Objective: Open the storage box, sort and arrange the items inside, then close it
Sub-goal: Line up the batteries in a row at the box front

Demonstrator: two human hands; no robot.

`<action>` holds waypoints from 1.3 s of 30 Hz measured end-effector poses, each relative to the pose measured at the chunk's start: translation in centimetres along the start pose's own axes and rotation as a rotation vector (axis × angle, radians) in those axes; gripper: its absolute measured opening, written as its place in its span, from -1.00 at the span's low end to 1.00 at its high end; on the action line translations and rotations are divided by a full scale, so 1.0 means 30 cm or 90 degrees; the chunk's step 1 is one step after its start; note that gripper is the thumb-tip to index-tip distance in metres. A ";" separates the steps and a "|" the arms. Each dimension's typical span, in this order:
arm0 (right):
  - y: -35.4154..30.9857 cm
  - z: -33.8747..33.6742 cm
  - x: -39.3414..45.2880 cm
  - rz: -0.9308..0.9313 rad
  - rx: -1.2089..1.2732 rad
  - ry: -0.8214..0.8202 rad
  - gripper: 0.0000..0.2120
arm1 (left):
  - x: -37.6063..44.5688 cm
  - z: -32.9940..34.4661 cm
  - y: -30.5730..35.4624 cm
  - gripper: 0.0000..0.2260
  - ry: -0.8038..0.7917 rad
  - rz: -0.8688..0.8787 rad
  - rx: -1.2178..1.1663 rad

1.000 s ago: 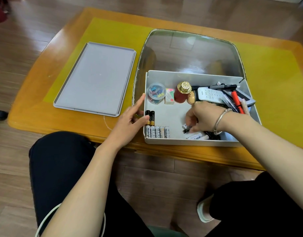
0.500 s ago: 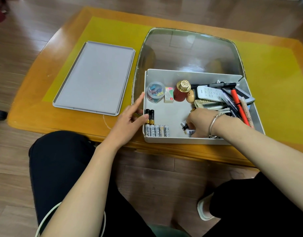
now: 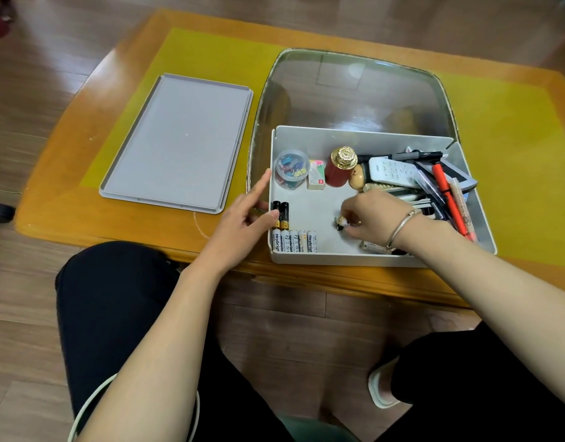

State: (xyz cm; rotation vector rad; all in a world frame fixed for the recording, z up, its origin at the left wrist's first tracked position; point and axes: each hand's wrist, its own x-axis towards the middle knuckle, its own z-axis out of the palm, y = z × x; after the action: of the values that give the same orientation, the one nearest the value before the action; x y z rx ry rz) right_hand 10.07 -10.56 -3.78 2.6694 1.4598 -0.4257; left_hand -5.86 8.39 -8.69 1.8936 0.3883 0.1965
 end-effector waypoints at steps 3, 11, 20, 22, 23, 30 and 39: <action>-0.033 -0.010 0.006 0.028 0.156 0.023 -0.77 | 0.002 0.002 -0.005 -0.44 -0.001 -0.002 0.002; -0.095 -0.004 0.037 0.072 0.238 -0.188 -0.63 | 0.001 0.003 0.004 -0.44 -0.005 0.000 0.000; -0.104 -0.008 0.031 0.103 0.323 -0.207 -0.53 | 0.001 0.001 -0.003 -0.44 0.001 0.004 0.002; -0.101 -0.010 0.026 0.107 0.345 -0.221 -0.53 | 0.001 0.001 -0.006 -0.44 0.001 0.007 0.004; -0.098 -0.012 0.025 0.108 0.352 -0.224 -0.53 | 0.001 0.001 -0.007 -0.44 0.002 0.008 0.006; -0.071 -0.018 0.018 0.086 0.374 -0.241 -0.56 | 0.003 0.001 -0.013 -0.44 0.001 0.005 0.002; 0.066 -0.056 -0.069 0.099 0.169 -0.121 -0.88 | 0.002 -0.001 -0.006 -0.44 0.004 0.003 0.004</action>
State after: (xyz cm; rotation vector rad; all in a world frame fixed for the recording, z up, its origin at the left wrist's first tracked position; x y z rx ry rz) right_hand 11.03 -13.00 -1.74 2.8166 1.2074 -0.8881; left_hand -5.83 8.48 -8.85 1.9008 0.3891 0.2049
